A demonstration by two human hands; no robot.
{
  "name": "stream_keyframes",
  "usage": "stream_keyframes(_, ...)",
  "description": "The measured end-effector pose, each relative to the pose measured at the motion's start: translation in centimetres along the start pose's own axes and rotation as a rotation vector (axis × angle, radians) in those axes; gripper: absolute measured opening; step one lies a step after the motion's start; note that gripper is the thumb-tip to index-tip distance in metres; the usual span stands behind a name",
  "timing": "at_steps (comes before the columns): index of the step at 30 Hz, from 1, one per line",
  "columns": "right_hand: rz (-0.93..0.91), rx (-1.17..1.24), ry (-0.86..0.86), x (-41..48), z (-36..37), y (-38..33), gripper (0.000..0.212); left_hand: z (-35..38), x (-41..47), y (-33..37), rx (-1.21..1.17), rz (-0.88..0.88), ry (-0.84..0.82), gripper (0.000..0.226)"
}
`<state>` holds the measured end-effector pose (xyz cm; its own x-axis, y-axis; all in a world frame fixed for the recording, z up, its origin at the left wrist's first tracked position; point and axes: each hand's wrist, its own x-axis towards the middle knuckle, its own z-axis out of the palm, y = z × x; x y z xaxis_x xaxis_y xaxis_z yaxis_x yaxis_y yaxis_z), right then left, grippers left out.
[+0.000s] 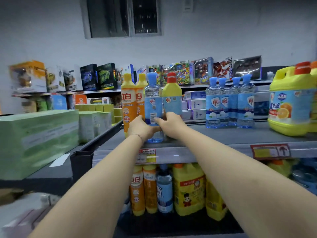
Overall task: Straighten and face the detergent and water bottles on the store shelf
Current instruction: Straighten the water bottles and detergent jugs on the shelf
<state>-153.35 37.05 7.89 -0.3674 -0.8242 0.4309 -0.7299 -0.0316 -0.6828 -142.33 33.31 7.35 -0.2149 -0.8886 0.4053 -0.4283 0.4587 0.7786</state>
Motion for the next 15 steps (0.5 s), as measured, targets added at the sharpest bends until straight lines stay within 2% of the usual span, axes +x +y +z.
stream_keyframes(2, -0.016, 0.076, -0.024, -0.3, -0.1, -0.1, 0.050, 0.0, -0.4, -0.1, 0.000, 0.009, 0.010, 0.034)
stream_keyframes(5, -0.017, 0.054, 0.019, -1.1, -0.4, 0.0, 0.064, -0.1, -1.3, 0.2, 0.025, 0.058, -0.017, 0.024)
stream_keyframes(8, -0.055, 0.093, 0.112, -2.3, -1.4, 0.2, 0.063, 0.0, -2.5, 1.1, 0.046, 0.155, -0.068, 0.016)
stream_keyframes(11, -0.145, 0.021, 0.216, -3.3, -3.2, 1.1, 0.065, 0.8, -3.4, 2.9, 0.035, 0.245, -0.130, 0.023)
stream_keyframes(15, -0.174, -0.068, 0.328, -3.6, -6.0, 3.1, 0.064, 3.4, -3.5, 5.9, 0.032, 0.321, -0.209, 0.028)
